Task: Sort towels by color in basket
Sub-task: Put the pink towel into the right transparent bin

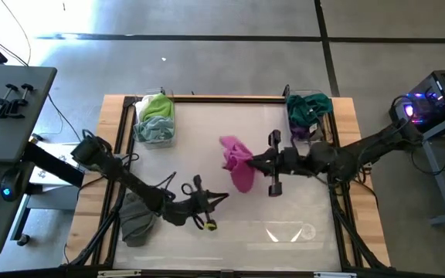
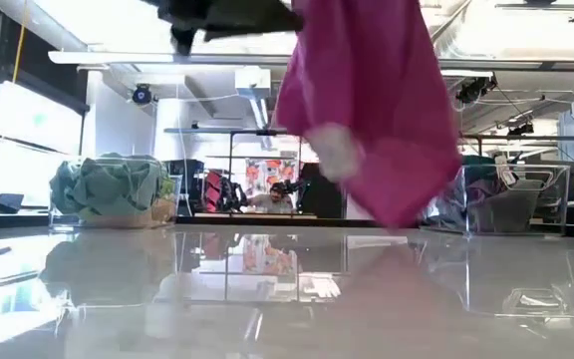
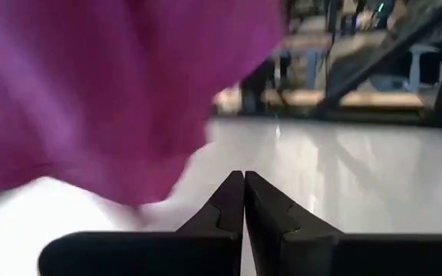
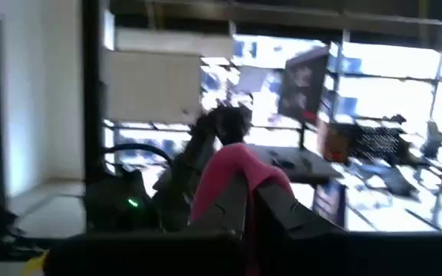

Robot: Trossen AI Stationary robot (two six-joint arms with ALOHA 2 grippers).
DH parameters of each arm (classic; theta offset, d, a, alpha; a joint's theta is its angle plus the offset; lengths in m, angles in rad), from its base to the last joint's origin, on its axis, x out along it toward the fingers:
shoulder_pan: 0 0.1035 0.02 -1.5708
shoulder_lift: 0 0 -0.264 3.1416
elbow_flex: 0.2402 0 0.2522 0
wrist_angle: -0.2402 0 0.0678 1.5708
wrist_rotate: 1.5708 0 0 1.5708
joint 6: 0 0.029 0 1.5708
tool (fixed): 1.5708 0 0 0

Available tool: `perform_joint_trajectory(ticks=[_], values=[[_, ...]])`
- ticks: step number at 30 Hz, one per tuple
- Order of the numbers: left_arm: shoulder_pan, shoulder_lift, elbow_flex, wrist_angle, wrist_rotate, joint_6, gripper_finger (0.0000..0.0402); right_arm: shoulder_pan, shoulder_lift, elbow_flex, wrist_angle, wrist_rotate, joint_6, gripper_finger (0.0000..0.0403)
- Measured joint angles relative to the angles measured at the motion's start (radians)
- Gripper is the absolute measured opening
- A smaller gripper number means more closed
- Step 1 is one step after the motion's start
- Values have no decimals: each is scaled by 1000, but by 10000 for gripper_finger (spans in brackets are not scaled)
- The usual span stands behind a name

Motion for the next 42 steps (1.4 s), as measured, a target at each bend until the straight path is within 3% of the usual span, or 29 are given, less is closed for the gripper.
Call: perform_joint_trajectory(ticks=[4,8,15,18,20,24,27,30,36,38,42], values=[[-17,39,0,298,-52,319,0,-44,1,0,15,-70,21,1],[-72,33,1,448,-146,515,0,-76,20,0,-41,-68,54,1],[-101,29,3,529,-206,613,0,-80,166,-2,-24,-71,92,1],[-118,30,25,585,-373,742,0,-80,232,-2,-30,-71,100,1],[-121,27,56,613,-433,849,0,-80,273,-2,-22,-71,128,1],[-96,28,93,596,-430,953,1,-80,356,-2,-34,-71,185,1],[-74,28,95,520,-437,964,12,-78,397,-2,-43,-71,187,4],[-71,29,95,449,-442,906,38,-77,407,-2,-164,-71,189,28],[-80,28,95,343,-438,649,93,-71,267,-1,-501,-94,194,111],[-68,28,95,272,-389,542,103,-57,197,-1,-605,-120,197,130],[-6,28,95,82,-154,300,109,-14,79,0,-783,-109,278,147]])
